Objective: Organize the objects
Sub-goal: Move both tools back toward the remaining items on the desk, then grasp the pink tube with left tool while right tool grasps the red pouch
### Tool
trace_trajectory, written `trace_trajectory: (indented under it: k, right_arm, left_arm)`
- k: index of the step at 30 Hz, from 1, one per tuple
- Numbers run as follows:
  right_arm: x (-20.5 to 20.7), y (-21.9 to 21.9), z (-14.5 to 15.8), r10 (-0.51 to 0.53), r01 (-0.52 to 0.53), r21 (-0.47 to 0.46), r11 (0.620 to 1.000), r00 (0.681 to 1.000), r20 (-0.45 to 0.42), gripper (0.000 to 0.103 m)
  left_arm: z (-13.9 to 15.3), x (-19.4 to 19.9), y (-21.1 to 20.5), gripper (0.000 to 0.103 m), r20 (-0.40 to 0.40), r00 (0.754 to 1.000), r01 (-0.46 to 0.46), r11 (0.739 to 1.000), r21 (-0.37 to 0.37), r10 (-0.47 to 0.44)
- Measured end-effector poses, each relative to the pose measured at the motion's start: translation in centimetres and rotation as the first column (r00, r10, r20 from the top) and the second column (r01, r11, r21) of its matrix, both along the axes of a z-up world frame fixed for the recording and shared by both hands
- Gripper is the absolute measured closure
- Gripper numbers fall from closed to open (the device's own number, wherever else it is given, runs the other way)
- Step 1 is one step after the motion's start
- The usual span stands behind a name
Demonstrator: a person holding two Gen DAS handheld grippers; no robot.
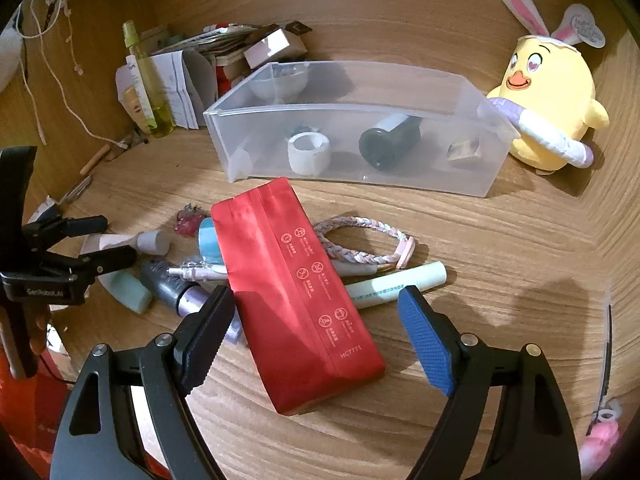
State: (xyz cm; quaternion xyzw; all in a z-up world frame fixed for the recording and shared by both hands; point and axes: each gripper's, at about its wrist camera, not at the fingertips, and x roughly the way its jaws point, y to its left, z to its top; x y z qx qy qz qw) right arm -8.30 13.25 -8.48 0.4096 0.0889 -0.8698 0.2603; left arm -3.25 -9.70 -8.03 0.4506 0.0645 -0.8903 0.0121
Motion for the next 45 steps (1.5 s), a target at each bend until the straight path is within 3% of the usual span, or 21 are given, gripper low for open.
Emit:
trace_trajectory:
  k: [3,7,16,19,21,28,33,36,42,43,45]
  right_arm:
    - [0.0,0.0,0.1,0.004,-0.004,0.007,1.0,1.0,-0.005,0.028]
    - [-0.2,-0.3,0.3,0.02,-0.02,0.009,1.0,1.0,0.004,0.029]
    - [0.1,0.1,0.2,0.017,-0.017,0.02,1.0,1.0,0.019,0.028]
    - [0.3,0.6,0.1,0.003,-0.003,0.026,1.0,1.0,0.02,0.028]
    - [0.5,0.7,0.0,-0.001,0.001,0.036,0.999,1.0,0.017,0.028]
    - [1.1,1.0,0.1,0.005,-0.006,0.048,0.999,1.0,0.029,0.028]
    - [1.8,1.2,0.2,0.013,-0.014,0.074,0.997,1.0,0.016,0.028]
    - [1.8,1.2,-0.7,0.01,-0.013,0.096,0.995,0.999,0.031,0.028]
    - [1.2,1.3,-1.8,-0.008,0.004,0.071,0.997,0.998,0.062,0.029]
    - [1.2,1.3,-1.9,-0.012,0.008,0.065,0.998,0.998,0.06,0.032]
    - [1.2,1.5,-1.8,-0.021,0.018,0.061,0.998,0.999,0.047,0.049]
  left_arm:
    - [0.1,-0.2,-0.2,0.007,0.006,1.0,0.006,1.0,0.007,-0.006]
    - [0.3,-1.0,0.2,0.007,0.017,0.999,0.05,0.999,0.019,-0.051]
    - [-0.3,-2.7,2.6,0.008,0.062,0.985,0.165,0.983,-0.084,-0.16]
    - [-0.3,-2.9,3.0,0.016,0.053,0.98,0.194,0.977,-0.09,-0.19]
    - [-0.1,-2.9,3.1,0.028,0.042,0.978,0.206,0.974,-0.091,-0.203]
    - [0.0,-2.8,2.4,0.045,0.0,0.983,0.185,0.978,-0.094,-0.185]
    - [0.1,-2.9,1.6,0.07,-0.014,0.989,0.146,0.984,-0.099,-0.148]
    - [0.1,-3.0,1.2,0.077,-0.017,0.991,0.13,0.987,-0.096,-0.133]
    - [0.2,-3.2,1.0,0.079,-0.02,0.993,0.11,0.99,-0.089,-0.112]
    - [0.2,-3.3,0.9,0.08,-0.021,0.994,0.104,0.991,-0.089,-0.106]
    - [0.3,-3.3,0.7,0.081,-0.025,0.995,0.094,0.992,-0.084,-0.096]
